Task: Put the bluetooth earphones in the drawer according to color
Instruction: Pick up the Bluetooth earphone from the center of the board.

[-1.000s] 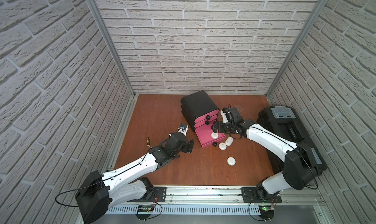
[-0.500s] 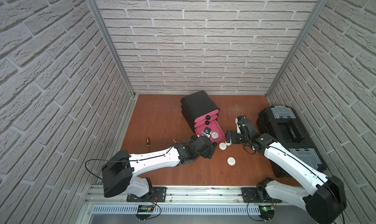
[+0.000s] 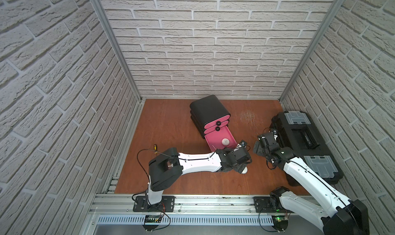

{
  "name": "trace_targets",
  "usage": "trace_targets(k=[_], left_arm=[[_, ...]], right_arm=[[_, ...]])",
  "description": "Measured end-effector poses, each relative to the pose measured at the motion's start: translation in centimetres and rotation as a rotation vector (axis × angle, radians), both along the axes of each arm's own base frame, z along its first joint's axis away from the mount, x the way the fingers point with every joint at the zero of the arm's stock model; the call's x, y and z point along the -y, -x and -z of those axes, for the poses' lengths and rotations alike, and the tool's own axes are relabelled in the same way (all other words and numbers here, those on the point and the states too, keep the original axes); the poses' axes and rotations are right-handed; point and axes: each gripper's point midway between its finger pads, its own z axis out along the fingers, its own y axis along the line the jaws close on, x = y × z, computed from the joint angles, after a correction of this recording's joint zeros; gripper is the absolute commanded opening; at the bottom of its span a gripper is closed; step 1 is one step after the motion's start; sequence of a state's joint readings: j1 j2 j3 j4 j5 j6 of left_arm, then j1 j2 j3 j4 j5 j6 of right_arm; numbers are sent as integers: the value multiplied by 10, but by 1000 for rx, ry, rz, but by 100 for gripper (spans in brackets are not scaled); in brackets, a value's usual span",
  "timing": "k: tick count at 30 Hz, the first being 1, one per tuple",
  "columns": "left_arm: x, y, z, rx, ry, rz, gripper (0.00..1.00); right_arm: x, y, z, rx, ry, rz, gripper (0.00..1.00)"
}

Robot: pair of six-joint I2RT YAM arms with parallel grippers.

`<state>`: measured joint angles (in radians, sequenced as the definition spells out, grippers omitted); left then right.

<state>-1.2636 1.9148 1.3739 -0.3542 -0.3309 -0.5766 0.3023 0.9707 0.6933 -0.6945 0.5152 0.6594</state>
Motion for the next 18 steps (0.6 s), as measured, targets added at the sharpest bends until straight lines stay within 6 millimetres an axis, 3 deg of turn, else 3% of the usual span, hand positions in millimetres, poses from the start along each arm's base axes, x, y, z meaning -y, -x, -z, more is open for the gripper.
trace_targets(k=[7, 18], left_arm=[[21, 4, 22, -71, -51, 32, 91], [30, 22, 48, -178, -78, 80, 91]], right_arm=[[10, 5, -6, 51, -17, 48, 99], [13, 7, -4, 52, -26, 64, 99]])
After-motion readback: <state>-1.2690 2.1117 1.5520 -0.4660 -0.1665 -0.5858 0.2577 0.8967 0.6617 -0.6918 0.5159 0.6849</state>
